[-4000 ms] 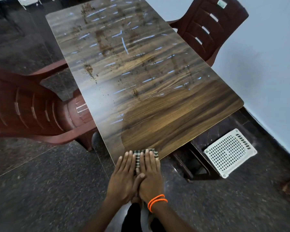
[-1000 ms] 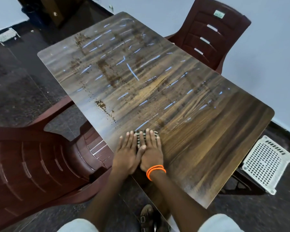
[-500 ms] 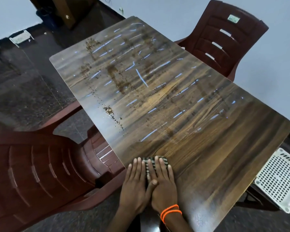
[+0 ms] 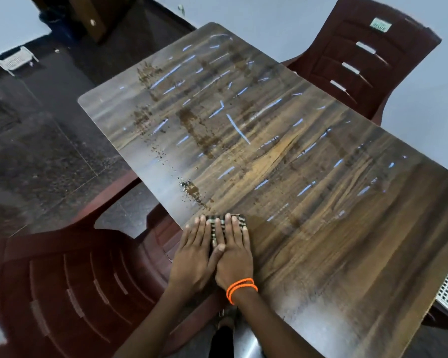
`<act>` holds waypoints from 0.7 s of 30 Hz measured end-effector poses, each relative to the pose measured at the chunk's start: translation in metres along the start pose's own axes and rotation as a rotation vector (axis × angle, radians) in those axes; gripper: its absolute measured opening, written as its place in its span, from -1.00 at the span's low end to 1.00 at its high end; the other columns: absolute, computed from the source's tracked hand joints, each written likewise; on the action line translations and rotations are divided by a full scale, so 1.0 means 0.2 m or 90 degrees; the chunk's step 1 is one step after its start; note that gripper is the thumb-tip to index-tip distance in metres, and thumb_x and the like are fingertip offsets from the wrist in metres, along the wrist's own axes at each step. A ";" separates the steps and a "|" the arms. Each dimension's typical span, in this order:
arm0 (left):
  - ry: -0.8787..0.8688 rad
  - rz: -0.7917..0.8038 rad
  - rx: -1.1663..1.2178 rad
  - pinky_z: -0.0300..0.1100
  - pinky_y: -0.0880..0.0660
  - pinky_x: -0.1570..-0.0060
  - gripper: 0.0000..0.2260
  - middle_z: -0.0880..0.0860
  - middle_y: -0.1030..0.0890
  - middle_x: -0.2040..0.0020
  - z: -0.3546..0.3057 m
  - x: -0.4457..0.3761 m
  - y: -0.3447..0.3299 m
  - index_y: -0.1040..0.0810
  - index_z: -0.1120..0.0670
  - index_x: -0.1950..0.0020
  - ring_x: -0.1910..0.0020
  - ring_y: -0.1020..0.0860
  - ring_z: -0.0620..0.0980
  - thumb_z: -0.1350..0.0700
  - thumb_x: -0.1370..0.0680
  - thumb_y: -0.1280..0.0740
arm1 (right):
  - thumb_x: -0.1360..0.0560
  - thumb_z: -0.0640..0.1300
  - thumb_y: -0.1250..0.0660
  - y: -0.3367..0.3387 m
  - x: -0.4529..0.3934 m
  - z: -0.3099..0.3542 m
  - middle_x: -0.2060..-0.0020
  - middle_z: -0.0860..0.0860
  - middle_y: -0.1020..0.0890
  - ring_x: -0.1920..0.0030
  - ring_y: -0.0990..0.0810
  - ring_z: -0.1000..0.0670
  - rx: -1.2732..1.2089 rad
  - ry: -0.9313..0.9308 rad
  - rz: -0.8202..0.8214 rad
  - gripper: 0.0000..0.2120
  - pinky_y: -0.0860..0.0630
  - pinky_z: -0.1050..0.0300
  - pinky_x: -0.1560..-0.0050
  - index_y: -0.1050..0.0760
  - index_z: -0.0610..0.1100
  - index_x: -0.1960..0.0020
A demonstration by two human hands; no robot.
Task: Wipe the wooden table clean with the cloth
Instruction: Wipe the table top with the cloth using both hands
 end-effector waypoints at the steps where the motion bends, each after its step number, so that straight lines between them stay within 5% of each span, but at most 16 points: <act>1: -0.004 0.004 0.003 0.05 0.09 -0.59 -0.28 0.16 -0.04 -0.66 0.02 0.04 0.00 -0.07 0.17 -0.65 -0.65 0.11 0.04 -0.31 -0.68 0.21 | -0.59 0.04 -0.01 -0.02 0.03 0.03 -0.64 -0.10 -0.10 -0.64 0.04 -0.10 0.004 0.005 0.001 -0.36 -0.03 -0.17 -0.56 -0.07 -0.05 -0.65; 9: -0.083 0.042 0.053 0.07 -0.01 -0.56 -0.25 0.20 -0.10 -0.64 -0.21 0.30 -0.11 -0.14 0.21 -0.63 -0.65 0.01 0.13 -0.34 -0.67 -0.06 | -0.62 0.03 -0.11 -0.06 0.43 -0.17 -0.63 -0.01 -0.14 -0.62 -0.11 -0.03 0.022 -0.044 -0.027 -0.43 -0.20 -0.17 -0.50 -0.18 0.03 -0.62; 15: -0.111 0.059 0.044 0.06 0.07 -0.59 -0.26 0.19 -0.08 -0.65 -0.42 -0.02 -0.10 -0.11 0.20 -0.64 -0.65 0.10 0.05 -0.34 -0.68 0.06 | -0.58 0.00 -0.02 0.07 0.28 -0.39 -0.63 -0.08 -0.14 -0.63 -0.07 -0.09 0.045 -0.115 -0.048 -0.40 -0.16 -0.22 -0.54 -0.18 -0.04 -0.62; 21: -0.089 0.054 -0.003 0.08 0.10 -0.60 -0.27 0.15 -0.04 -0.66 -0.22 -0.38 0.01 -0.04 0.16 -0.66 -0.65 0.13 0.02 -0.33 -0.67 0.21 | -0.52 0.01 -0.01 0.08 -0.16 -0.30 -0.64 -0.12 -0.06 -0.64 -0.01 -0.12 0.024 -0.124 -0.053 -0.31 -0.04 -0.20 -0.58 -0.09 -0.07 -0.64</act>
Point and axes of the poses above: each hand's wrist, its own x-axis away from the middle knuckle, its own y-axis out of the back of the hand, z = x × y, the point moved 1 cm from there along -x, towards the middle knuckle
